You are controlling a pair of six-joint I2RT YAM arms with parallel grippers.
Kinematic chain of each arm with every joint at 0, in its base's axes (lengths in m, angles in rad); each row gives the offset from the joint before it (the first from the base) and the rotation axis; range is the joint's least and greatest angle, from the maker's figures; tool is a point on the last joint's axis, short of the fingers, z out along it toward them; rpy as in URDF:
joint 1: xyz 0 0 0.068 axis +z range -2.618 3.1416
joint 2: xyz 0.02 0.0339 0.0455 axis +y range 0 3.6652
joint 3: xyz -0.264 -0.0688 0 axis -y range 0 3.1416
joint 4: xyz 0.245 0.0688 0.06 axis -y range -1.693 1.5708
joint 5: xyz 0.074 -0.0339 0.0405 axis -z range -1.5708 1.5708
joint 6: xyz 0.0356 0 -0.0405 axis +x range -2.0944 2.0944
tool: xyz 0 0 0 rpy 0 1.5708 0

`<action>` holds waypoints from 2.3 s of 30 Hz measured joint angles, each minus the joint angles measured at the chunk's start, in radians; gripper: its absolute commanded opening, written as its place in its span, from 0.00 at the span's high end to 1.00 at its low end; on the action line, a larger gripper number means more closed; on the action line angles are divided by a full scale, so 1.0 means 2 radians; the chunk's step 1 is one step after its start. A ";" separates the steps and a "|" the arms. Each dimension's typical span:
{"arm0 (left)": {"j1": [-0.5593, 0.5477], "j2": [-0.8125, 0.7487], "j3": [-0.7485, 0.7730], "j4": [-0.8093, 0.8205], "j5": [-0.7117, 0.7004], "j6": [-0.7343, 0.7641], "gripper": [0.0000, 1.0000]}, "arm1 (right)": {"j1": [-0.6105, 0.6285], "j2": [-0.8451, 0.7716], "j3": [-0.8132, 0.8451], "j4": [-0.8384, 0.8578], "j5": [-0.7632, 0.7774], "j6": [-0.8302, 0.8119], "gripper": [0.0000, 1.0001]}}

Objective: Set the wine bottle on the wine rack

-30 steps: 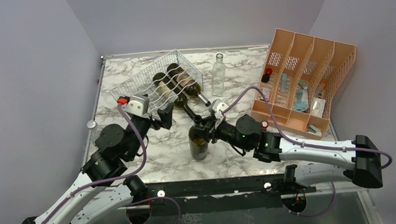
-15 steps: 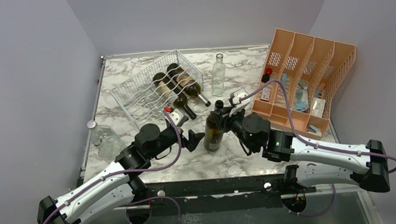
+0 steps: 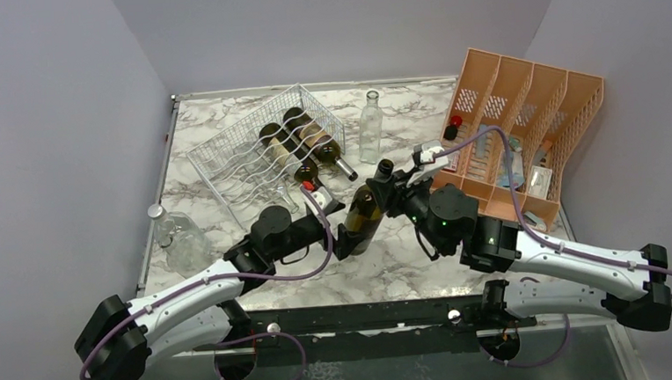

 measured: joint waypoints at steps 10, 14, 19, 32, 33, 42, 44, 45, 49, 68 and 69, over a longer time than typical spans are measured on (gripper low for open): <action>-0.003 0.036 -0.001 0.096 0.026 0.011 0.01 | -0.001 -0.049 0.000 -0.004 -0.050 -0.002 0.99; -0.005 0.058 0.001 0.126 0.047 0.023 0.02 | -0.001 -0.061 0.000 -0.005 -0.069 -0.004 0.99; -0.007 0.082 0.013 0.138 0.076 0.048 0.28 | -0.002 -0.074 -0.006 -0.007 -0.091 -0.009 0.99; -0.010 0.127 0.058 0.136 0.075 0.196 1.00 | -0.004 -0.105 0.028 -0.087 -0.126 -0.005 0.36; -0.009 0.134 0.065 0.137 0.071 0.215 1.00 | -0.004 -0.104 0.040 -0.103 -0.127 -0.002 0.36; -0.009 0.184 0.117 0.134 0.060 0.412 1.00 | -0.004 -0.099 0.118 -0.261 -0.125 0.027 0.36; -0.008 0.204 0.138 0.128 0.070 0.451 1.00 | -0.004 -0.104 0.126 -0.288 -0.118 0.036 0.36; -0.008 0.212 0.147 0.127 0.076 0.467 1.00 | -0.004 -0.107 0.130 -0.299 -0.116 0.040 0.36; -0.009 0.229 0.172 0.125 0.087 0.531 1.00 | -0.004 -0.125 0.141 -0.338 -0.114 0.065 0.35; -0.006 0.264 0.220 0.098 0.142 0.745 1.00 | -0.002 -0.117 0.183 -0.517 -0.125 0.141 0.43; -0.006 0.262 0.220 0.095 0.143 0.756 1.00 | -0.002 -0.117 0.181 -0.521 -0.125 0.146 0.43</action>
